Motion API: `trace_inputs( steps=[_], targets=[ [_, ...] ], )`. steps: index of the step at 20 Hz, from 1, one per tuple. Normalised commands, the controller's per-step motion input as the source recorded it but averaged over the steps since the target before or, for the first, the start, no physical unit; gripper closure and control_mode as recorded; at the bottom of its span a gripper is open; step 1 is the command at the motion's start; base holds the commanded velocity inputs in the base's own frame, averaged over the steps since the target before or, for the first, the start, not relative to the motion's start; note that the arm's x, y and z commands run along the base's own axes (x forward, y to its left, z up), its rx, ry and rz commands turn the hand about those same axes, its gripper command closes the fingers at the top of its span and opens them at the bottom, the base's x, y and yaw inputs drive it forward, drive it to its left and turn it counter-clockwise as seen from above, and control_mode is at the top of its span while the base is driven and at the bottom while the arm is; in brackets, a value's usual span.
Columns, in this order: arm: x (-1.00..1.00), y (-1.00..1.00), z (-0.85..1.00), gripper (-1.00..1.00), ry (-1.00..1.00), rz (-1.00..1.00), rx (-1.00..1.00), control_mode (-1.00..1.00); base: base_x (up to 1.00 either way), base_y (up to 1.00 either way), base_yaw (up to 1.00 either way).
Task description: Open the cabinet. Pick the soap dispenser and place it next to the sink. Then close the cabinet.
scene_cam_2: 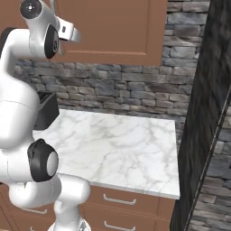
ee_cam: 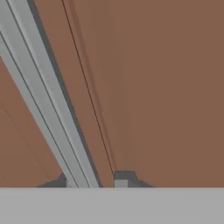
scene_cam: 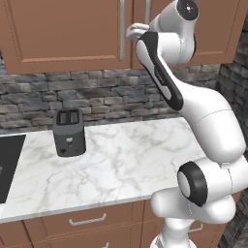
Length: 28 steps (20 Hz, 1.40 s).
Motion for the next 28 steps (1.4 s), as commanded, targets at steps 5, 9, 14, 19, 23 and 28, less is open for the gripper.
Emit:
trace_inputs(
  steps=[5,9,14,19,23,28],
  targets=[
    [-0.28,-0.52,0.00,1.00,0.00,-0.01,0.00,-1.00,0.00,0.00,0.00],
    [-0.43,-0.66,0.00,1.00,-0.02,-0.04,0.00,-1.00,0.00,0.00,0.00],
    [-0.59,-0.76,0.00,1.00,-0.02,-0.08,0.00,-1.00,0.00,0.00,0.00],
    [-0.65,-0.81,0.00,1.00,-0.01,-0.10,0.02,-1.00,0.00,0.00,0.00],
    [-0.63,-0.89,0.00,1.00,-0.02,-0.10,0.03,-1.00,0.00,0.00,0.00],
    [-0.49,-0.96,-0.01,1.00,-0.02,-0.08,0.02,-1.00,0.00,0.00,0.00]
  ],
)
